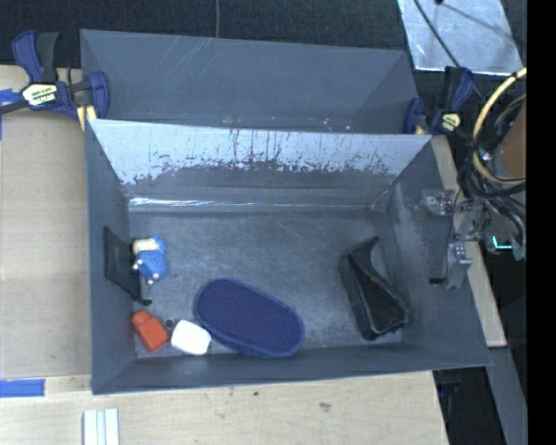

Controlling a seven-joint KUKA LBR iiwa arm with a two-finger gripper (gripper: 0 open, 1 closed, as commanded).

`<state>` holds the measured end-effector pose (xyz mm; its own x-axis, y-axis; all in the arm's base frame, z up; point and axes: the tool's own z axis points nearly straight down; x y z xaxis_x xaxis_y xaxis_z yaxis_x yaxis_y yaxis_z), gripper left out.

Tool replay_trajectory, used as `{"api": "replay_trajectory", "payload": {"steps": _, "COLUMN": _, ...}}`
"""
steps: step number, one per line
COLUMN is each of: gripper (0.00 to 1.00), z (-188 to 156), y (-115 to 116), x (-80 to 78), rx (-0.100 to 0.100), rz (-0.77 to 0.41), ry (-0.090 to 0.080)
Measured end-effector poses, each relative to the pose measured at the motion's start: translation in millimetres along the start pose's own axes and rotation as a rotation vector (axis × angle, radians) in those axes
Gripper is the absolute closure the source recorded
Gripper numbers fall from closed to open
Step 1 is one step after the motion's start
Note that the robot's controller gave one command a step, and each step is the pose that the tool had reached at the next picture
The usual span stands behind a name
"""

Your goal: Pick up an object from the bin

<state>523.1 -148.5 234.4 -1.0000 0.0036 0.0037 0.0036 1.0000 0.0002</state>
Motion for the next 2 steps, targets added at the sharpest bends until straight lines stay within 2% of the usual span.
{"api": "replay_trajectory", "payload": {"steps": 1, "gripper": 0.00, "z": 133, "y": 24, "x": 7.0, "rx": 0.001, "rz": 0.059, "ry": -0.005}}
{"api": "replay_trajectory", "payload": {"steps": 2, "gripper": 0.00, "z": 157, "y": 19, "x": 22.6, "rx": -0.002, "rz": 0.038, "ry": -0.018}}
